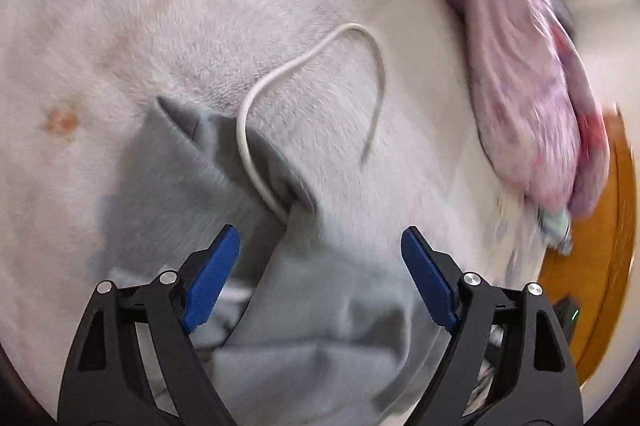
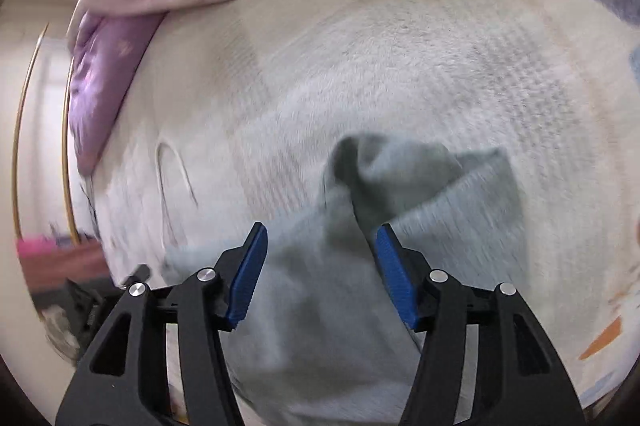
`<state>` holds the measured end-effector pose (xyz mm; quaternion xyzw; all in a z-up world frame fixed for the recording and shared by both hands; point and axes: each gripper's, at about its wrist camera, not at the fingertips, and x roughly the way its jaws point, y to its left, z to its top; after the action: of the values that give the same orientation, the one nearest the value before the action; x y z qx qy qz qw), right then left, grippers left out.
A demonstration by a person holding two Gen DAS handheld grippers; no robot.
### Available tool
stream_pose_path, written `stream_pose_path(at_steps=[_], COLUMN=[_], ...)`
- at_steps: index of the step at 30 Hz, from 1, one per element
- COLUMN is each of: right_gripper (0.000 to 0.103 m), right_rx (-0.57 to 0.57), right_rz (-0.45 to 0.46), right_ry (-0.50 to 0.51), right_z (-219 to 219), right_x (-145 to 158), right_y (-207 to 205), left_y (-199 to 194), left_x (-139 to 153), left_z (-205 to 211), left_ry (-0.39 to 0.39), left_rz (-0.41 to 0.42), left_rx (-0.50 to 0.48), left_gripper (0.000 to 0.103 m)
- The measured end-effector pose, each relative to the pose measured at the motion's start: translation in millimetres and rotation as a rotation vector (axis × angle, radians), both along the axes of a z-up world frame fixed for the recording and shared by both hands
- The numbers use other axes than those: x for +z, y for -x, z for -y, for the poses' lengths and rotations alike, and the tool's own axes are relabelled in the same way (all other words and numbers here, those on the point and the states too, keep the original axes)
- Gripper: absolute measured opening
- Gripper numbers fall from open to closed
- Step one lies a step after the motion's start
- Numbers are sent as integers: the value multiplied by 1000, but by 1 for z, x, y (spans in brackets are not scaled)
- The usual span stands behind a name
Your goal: Fold large clothes
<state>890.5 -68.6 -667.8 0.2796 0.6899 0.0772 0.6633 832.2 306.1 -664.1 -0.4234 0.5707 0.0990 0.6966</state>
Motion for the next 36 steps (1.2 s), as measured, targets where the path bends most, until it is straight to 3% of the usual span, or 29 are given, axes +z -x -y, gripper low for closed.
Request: stream_pose_path(at_steps=[3, 7, 9, 11, 13, 15, 17, 19, 22, 26, 29, 36], right_gripper=[59, 59, 59, 59, 60, 54, 31, 15, 12, 11, 11, 9], right_rx=[5, -6, -46, -92, -105, -99, -90, -105, -107, -56, -23, 63], right_rz=[-17, -93, -138, -161, -161, -143, -122, -124, -87, 25, 83, 102], right_ry=[11, 117, 108, 96, 89, 92, 92, 13, -61, -110, -130, -163], right_z=[-6, -8, -7, -3, -2, -1, 4, 10, 17, 25, 30, 27], right_x=[-8, -26, -38, -49, -56, -56, -52, -56, -43, 3, 35, 78], right_y=[-14, -23, -24, -23, -24, -22, -16, -7, 4, 16, 29, 88], left_y=[-21, -37, -42, -49, -52, -49, -45, -40, -32, -10, 22, 120], left_x=[-24, -40, -48, -51, -54, -54, -49, -45, -37, 0, 46, 119], left_z=[2, 7, 11, 14, 14, 10, 15, 20, 22, 15, 9, 13], left_ry=[-13, -22, -45, -45, -44, -37, -109, -165, -134, -48, -12, -88], left_rz=[-100, -140, -172, -171, -166, -143, -175, -173, -144, -58, 26, 140], left_rx=[-31, -66, -115, -130, -147, -140, -173, -217, -214, -123, -55, 11], left_gripper=[84, 85, 86, 93, 93, 91, 62, 53, 23, 16, 14, 11])
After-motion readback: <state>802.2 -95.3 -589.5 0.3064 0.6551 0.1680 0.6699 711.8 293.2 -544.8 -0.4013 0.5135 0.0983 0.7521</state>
